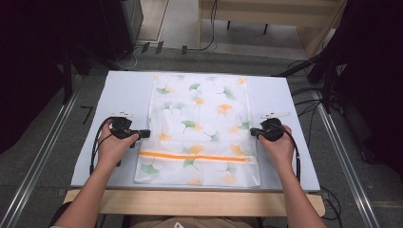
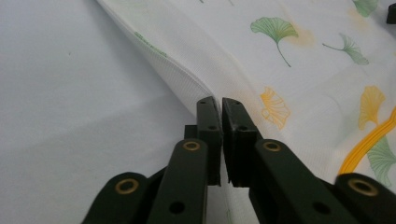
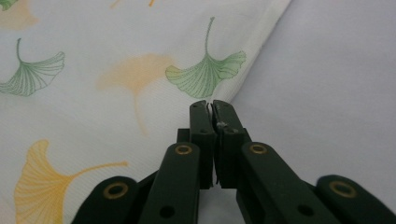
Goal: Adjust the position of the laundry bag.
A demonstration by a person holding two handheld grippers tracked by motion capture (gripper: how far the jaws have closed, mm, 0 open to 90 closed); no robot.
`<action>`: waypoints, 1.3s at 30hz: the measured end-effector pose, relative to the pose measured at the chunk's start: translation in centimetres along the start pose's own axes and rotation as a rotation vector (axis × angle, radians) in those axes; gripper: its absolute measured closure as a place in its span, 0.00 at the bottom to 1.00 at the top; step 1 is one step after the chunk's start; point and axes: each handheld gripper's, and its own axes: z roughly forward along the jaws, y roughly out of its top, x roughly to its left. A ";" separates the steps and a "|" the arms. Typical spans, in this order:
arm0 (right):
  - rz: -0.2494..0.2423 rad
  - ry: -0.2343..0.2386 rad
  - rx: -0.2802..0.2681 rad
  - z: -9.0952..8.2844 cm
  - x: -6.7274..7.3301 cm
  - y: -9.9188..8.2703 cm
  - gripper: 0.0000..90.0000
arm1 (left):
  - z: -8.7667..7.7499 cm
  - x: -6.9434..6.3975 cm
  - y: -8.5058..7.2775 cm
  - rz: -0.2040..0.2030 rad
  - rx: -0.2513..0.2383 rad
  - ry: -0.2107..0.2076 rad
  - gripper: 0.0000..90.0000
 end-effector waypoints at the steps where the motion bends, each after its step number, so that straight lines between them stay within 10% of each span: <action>1: 0.000 0.000 0.000 0.0 0.0 0.0 0.96 | 0.0 0.0 0.0 0.000 0.000 0.000 0.93; 11: -0.035 0.020 -0.041 -3.2 -0.7 -2.5 0.62 | -1.2 -2.3 0.7 0.047 -0.049 -0.004 0.75; 39: -0.080 0.074 0.011 -6.9 2.6 -5.7 0.69 | 1.0 -5.5 2.3 0.118 -0.013 -0.143 0.69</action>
